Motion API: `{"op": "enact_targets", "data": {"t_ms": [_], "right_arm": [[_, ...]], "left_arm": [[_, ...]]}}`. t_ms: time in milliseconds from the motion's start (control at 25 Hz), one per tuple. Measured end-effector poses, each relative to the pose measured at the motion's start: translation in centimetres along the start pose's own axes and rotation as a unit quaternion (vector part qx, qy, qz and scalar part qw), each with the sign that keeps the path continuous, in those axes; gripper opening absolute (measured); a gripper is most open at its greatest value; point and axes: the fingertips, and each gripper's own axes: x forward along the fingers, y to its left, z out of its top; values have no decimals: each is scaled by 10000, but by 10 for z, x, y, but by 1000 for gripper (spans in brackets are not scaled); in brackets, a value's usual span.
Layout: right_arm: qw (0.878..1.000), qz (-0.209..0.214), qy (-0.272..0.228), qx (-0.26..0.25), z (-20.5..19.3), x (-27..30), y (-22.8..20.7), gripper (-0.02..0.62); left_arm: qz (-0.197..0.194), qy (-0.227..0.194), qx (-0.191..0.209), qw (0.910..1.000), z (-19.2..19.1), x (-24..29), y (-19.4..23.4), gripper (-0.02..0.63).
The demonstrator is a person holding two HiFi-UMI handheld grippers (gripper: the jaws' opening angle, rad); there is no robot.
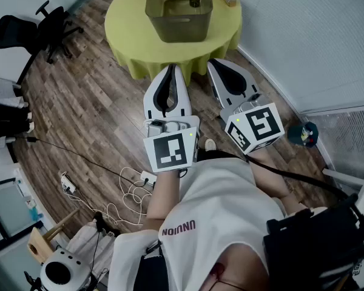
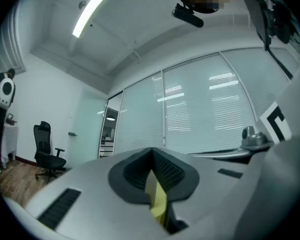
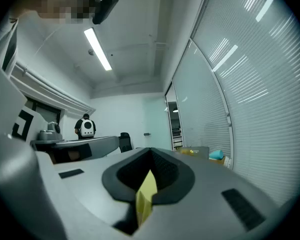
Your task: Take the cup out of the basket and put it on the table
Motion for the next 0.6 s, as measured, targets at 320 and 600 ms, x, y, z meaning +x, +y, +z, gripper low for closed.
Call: {"op": "enact_targets", "data": {"t_ms": [320, 600], "right_arm": [[10000, 10, -18, -20, 1, 1, -1, 18], [10000, -26, -10, -3, 0, 3, 0, 20]], "left_arm": [[-11, -12, 13, 10000, -1, 2, -2, 12], [-4, 22, -26, 10000, -3, 0, 2, 12]]}}
